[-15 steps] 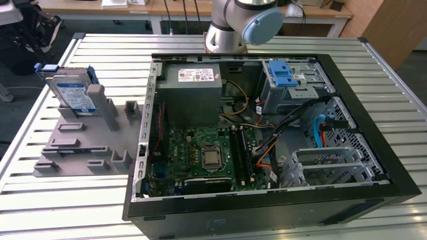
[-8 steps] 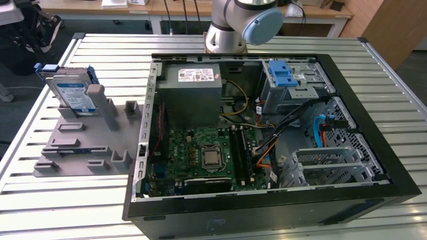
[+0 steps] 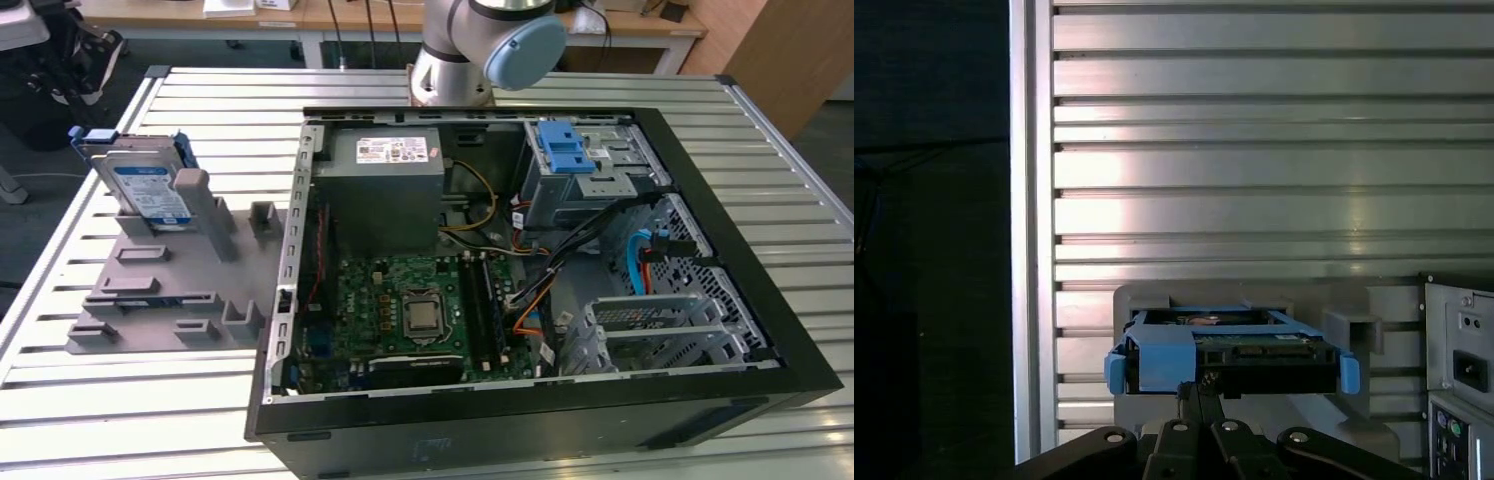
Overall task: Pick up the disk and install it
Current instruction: 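Pick up the disk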
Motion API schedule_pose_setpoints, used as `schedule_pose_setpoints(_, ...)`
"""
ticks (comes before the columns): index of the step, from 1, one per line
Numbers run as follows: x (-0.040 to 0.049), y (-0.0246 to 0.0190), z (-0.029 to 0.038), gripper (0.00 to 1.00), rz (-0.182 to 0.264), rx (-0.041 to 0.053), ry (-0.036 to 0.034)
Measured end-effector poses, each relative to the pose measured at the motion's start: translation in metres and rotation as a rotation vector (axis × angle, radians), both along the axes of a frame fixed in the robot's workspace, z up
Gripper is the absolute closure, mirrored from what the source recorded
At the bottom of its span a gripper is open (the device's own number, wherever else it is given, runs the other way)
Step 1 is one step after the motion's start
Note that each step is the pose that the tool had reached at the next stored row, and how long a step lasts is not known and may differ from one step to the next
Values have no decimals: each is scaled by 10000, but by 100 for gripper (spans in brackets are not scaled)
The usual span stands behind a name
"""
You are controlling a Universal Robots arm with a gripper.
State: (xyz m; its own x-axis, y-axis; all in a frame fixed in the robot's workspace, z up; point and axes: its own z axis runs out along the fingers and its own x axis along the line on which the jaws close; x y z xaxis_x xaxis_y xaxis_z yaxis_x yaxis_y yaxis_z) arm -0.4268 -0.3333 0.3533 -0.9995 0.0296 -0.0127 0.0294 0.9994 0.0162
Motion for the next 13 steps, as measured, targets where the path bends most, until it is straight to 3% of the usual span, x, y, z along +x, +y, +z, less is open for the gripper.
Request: schedule_pose_setpoints(13, 0, 0, 0, 89, 136, 0, -1)
